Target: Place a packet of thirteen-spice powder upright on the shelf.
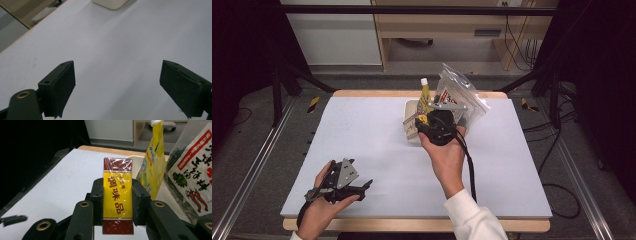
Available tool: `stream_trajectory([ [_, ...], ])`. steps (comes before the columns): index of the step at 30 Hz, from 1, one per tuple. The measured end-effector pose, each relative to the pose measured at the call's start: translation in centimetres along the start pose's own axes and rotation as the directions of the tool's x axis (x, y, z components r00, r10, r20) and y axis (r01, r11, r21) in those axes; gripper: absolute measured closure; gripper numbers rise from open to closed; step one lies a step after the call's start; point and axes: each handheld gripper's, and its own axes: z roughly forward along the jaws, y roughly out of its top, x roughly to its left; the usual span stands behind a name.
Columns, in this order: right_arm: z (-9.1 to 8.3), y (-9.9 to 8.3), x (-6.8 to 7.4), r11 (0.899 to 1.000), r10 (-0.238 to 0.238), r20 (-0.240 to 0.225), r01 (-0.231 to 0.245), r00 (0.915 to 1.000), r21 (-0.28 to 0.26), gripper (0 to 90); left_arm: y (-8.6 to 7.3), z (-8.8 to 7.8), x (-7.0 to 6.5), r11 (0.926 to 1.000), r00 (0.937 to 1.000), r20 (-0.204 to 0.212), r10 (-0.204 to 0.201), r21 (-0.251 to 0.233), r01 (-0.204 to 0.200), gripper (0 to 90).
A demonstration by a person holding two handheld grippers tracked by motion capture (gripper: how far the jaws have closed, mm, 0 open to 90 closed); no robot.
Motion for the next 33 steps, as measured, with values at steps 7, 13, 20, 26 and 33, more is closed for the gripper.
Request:
stream_trajectory([
  [7, 1.0, 1.3, 0.7, 1.0, -0.003, 0.05, 0.004, 0.9988, -0.024, 68.4, -0.9, -0.2, 0.4, 0.9991, 0.9991, 0.0, -0.043, 0.0, 0.043, 12.5],
  [13, 1.6, 2.2, 0.8, 0.999, 0.009, 0.075, -0.006, 0.9972, -0.04, 68.4, -0.9, -0.3, 0.5, 0.996, 0.9956, 0.033, -0.088, -0.011, 0.088, 12.3],
  [20, 2.5, 2.8, 0.7, 0.998, 0.036, 0.093, -0.031, 0.995, -0.049, 68.4, -1.2, -0.2, 0.9, 0.9938, 0.9935, 0.025, -0.111, -0.008, 0.111, 12.4],
  [26, 3.3, 3.1, 1.1, 0.998, 0.036, 0.112, -0.031, 0.9931, -0.051, 68.4, -1.3, -0.1, 0.8, 0.9935, 0.9934, 0.016, -0.113, -0.01, 0.114, 12.3],
  [33, 4.3, 3.4, 1.7, 0.999, 0.027, 0.147, -0.02, 0.9888, -0.044, 68.4, -1.2, -0.1, 0.8, 0.9949, 0.9948, 0.015, -0.101, -0.006, 0.101, 12.4],
])
